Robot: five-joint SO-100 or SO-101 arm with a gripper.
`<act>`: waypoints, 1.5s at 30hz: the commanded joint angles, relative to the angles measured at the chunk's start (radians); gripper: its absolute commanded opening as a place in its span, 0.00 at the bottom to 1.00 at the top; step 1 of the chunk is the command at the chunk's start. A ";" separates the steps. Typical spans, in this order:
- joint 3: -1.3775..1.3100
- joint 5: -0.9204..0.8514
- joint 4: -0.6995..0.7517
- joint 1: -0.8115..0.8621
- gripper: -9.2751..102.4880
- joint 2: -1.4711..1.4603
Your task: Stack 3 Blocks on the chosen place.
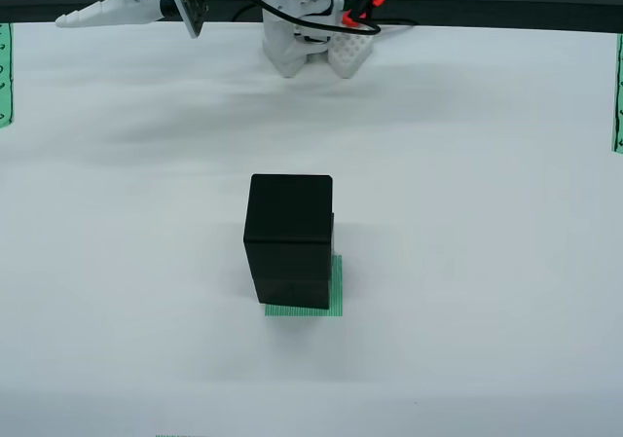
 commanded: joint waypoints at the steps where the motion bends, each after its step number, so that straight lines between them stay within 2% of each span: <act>1: -0.048 -0.008 0.106 -0.026 0.37 -0.063; 5: -0.281 -0.008 0.249 -0.025 0.37 -0.285; 9: -0.471 -0.009 0.241 -0.017 0.37 -0.512; 15: -0.772 -0.176 0.339 -0.038 0.37 -0.755; 18: -0.868 -0.195 0.411 -0.035 0.37 -0.833; 22: -0.951 -0.370 0.518 -0.097 0.37 -0.928; 25: -0.994 -0.377 0.526 -0.101 0.38 -0.982; 34: -1.318 -0.336 0.850 -0.118 0.37 -1.154; 45: -1.634 -0.213 1.060 -0.167 0.37 -1.362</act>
